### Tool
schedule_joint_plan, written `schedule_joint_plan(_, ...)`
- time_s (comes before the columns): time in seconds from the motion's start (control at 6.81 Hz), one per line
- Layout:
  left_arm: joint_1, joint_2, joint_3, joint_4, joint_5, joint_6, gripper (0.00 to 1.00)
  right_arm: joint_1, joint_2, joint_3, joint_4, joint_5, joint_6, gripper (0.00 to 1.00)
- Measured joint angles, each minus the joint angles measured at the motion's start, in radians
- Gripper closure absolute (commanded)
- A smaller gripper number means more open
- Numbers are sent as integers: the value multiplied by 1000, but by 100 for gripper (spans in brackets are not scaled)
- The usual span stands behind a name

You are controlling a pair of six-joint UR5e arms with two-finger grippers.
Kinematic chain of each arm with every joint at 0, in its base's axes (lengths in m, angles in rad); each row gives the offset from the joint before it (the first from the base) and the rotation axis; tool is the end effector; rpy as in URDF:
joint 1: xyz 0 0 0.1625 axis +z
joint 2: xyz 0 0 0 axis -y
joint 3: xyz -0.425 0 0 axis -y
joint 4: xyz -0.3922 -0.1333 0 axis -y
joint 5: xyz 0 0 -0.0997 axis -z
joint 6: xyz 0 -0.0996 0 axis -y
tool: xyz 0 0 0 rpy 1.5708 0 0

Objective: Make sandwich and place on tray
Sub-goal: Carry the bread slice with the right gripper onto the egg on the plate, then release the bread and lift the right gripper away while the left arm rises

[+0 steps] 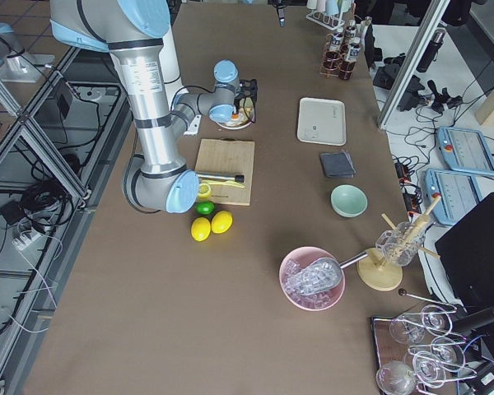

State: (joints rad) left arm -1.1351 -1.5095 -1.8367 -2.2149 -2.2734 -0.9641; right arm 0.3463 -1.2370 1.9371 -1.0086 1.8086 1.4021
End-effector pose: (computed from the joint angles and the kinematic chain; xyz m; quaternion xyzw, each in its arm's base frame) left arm 0.1405 -0.4651 0.4824 0.0937 0.4889 -0.0867 0.8630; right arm -0.4911 -0.2940 0.2457 0.0566 -0.5910 0.0014 0.8047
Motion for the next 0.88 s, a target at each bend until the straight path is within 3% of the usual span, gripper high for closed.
schedule_joint_plan(0.44,0,3,2,-1,0,-1,2,-71,20,-70,0,-90,3,100)
schedule_joint_plan(0.59,0,0,6,-1,0,0,2,-84,20,-84,0,-106,3,3)
schedule_joint_plan(0.88,0,-8,17,-1,0,0,2,-94,21,-89,-1,-126,6,1)
